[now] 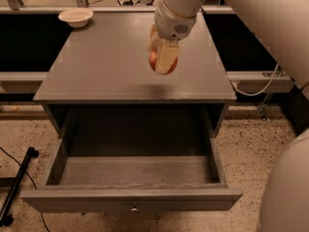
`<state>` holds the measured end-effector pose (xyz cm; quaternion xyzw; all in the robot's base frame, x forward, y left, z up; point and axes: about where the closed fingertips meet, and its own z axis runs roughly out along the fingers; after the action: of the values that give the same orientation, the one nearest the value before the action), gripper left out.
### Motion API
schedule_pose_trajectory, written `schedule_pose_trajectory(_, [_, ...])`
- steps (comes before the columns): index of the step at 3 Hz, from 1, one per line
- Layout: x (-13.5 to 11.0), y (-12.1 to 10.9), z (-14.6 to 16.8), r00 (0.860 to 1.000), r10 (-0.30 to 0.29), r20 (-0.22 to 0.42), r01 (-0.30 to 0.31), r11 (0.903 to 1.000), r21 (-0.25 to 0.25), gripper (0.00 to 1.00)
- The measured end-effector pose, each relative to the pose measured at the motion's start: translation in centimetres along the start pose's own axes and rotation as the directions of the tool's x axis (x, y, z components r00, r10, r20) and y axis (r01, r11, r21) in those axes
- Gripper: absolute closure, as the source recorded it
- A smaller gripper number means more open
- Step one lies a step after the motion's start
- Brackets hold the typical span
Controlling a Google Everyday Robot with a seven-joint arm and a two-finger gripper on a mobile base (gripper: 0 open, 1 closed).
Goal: Place apple into top drawer
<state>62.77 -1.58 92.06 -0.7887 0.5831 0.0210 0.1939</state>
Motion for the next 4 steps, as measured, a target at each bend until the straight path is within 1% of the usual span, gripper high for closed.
schedule_pose_trajectory(1, [0.0, 0.0, 0.1, 1.000, 0.000, -0.001, 0.000, 1.0000, -0.001, 1.00])
schedule_pose_trajectory(2, [-1.5, 1.6, 0.4, 0.998, -0.054, 0.018, 0.054, 0.9985, -0.008, 1.00])
schedule_pose_trajectory(3, [-11.0, 8.7, -2.3, 0.928, -0.347, 0.135, 0.340, 0.9377, 0.074, 1.00])
schedule_pose_trajectory(4, [-12.5, 10.2, -0.7, 0.899, -0.412, 0.146, 0.412, 0.9106, 0.037, 1.00])
